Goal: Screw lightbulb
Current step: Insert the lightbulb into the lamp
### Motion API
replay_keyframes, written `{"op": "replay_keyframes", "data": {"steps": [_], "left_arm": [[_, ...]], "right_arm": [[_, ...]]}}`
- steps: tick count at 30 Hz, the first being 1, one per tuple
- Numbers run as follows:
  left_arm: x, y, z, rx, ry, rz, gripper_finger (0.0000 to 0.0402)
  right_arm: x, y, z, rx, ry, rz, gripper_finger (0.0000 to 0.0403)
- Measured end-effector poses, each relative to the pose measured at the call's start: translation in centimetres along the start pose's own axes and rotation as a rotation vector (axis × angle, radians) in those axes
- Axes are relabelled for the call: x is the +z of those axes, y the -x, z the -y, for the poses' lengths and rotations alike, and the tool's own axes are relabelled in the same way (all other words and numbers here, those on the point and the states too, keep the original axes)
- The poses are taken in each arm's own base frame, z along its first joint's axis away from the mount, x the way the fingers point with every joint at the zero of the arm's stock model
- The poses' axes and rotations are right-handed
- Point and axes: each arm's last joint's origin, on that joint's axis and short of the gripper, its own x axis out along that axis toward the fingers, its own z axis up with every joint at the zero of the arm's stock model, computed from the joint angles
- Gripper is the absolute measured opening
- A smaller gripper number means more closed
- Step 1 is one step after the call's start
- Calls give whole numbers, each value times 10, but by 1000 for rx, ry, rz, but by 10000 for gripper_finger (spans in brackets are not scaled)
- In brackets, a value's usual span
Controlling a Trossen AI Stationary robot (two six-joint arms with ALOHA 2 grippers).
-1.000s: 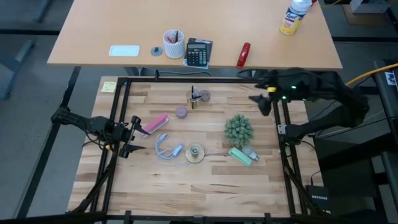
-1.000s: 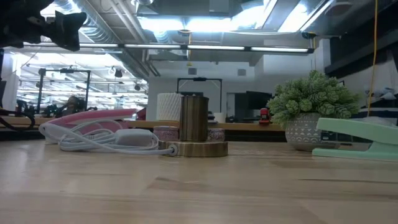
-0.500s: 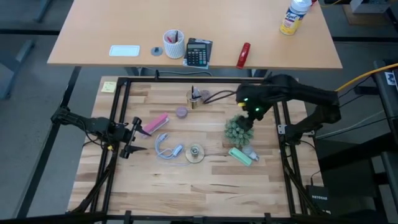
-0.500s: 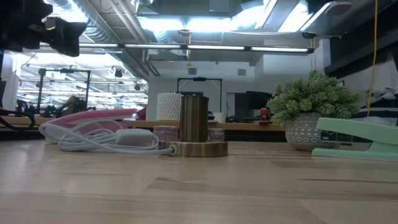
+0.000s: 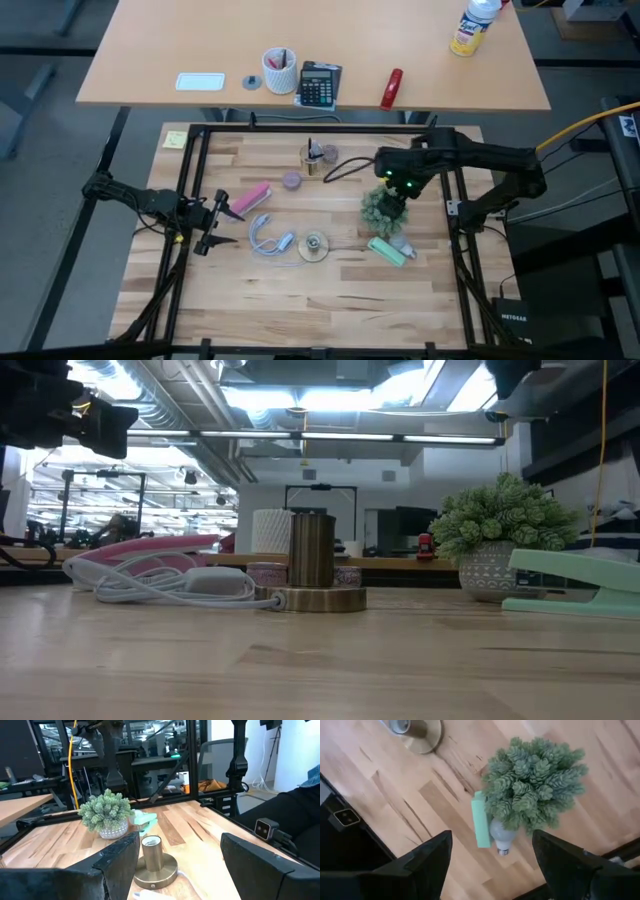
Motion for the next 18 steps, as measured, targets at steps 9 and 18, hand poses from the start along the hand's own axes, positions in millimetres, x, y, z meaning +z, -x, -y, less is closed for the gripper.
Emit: {"op": "replay_keyframes", "data": {"steps": [9,18], "left_arm": [[1,0,0,2,2,14,269],[2,0,0,2,46,16,269]], "right_arm": [[-52,54,23,49,-79,246,280],[-101,44,67,-12,-244,364,280]]}}
